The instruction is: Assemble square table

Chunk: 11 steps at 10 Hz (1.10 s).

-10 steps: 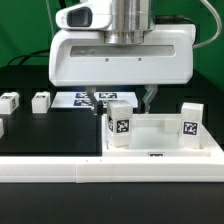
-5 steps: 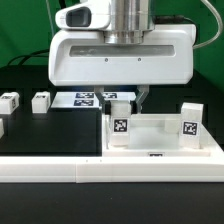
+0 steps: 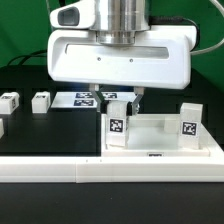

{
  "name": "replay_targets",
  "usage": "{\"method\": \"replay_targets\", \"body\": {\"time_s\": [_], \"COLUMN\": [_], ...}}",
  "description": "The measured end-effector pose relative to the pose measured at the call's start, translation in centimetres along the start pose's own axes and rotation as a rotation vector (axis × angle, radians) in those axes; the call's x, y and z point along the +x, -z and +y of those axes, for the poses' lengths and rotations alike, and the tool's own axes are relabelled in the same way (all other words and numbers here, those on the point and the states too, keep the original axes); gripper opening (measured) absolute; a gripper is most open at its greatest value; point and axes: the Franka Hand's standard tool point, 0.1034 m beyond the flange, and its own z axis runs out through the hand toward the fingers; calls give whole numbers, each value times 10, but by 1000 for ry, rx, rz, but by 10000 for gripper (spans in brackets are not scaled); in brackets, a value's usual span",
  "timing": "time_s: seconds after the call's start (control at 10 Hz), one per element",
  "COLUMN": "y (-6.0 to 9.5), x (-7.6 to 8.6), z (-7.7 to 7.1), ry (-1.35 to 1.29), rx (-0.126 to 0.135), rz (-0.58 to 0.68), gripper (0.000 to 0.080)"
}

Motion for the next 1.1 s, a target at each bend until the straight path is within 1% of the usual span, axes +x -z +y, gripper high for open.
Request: {"method": "replay_targets", "body": {"time_s": [0.5,0.8,1.0,1.1], "y": [-1,-1,-1,-2], "x": [-1,-2,-3,-3], "z": [2,3,3,4], "ry": [-421,-683,-906,-984], "rx": [0,-6,-13,-9], "rz": [6,9,16,10], "gripper": [291,291,291,291]}}
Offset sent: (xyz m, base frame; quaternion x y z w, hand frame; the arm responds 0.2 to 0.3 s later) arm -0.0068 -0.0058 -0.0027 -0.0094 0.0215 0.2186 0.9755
